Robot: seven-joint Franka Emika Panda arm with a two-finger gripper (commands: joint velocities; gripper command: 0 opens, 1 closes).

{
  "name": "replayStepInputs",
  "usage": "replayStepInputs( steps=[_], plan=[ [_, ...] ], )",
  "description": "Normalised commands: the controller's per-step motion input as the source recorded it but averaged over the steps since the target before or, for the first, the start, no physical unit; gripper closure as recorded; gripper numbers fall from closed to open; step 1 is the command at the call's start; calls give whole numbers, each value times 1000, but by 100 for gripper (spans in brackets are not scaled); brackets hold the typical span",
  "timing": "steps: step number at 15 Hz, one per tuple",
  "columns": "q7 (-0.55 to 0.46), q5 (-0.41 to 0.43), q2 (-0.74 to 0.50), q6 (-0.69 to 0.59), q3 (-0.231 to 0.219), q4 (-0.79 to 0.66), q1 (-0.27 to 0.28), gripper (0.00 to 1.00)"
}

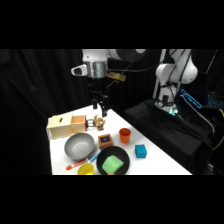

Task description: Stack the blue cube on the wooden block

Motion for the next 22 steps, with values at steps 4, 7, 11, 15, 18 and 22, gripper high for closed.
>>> replayStepInputs(
  steps=[4,7,11,15,18,22],
  plan=[
    [108,-36,-55,38,26,-82,4,0],
    [204,-30,-138,74,43,-195,36,0],
    [314,-50,-228,126,45,-287,66,0],
    [373,-45,-285,201,56,-359,84,0],
    [340,-25,-231,303,70,-359,82,0],
    [331,-48,-156,347,59,-315,66,0]
  ],
)
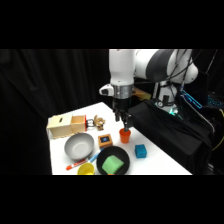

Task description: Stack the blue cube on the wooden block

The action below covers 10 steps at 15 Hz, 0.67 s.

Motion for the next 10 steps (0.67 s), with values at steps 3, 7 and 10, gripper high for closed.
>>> replayStepInputs(
  steps=[3,7,10],
  plan=[
    [316,-96,-92,313,48,-255,60,0],
    [328,-160,-51,267,43,-196,61,0],
    [308,-149,17,306,26,-150,49,0]
  ],
)
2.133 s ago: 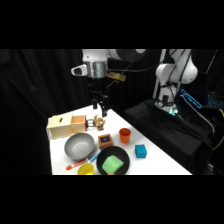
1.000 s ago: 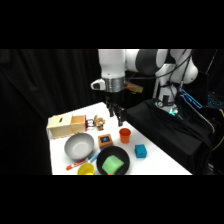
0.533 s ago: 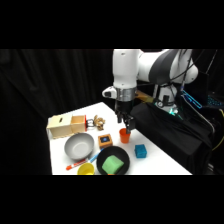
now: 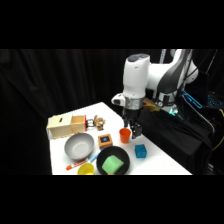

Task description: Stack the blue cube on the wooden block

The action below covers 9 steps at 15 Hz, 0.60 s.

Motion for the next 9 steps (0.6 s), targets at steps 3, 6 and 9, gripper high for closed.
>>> replayStepInputs(
  steps=[3,6,9],
  plan=[
    [313,-140,58,342,8,-122,54,0],
    [329,-155,65,318,-4,-104,95,0],
    [302,-140,81,256,-5,-80,137,0]
  ],
)
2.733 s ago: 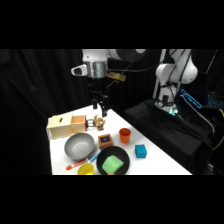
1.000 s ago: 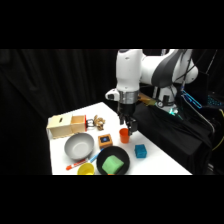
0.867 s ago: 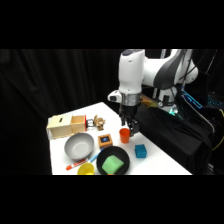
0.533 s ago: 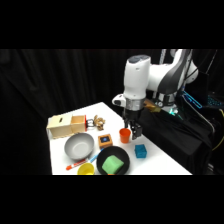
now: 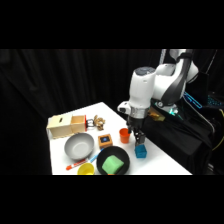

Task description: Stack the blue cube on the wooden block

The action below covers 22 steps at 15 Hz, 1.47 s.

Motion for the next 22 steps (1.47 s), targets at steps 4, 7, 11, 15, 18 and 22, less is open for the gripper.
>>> replayStepInputs(
  steps=[4,7,11,15,18,22],
  plan=[
    [308,-164,54,205,-17,-84,164,0],
    [240,-130,36,241,-35,-103,127,0],
    [111,-73,114,316,-57,-71,88,0],
    [-4,-20,191,321,-110,-9,125,0],
    [-71,18,175,272,-154,3,170,0],
    [-129,53,123,271,-178,-15,189,25]
  ],
)
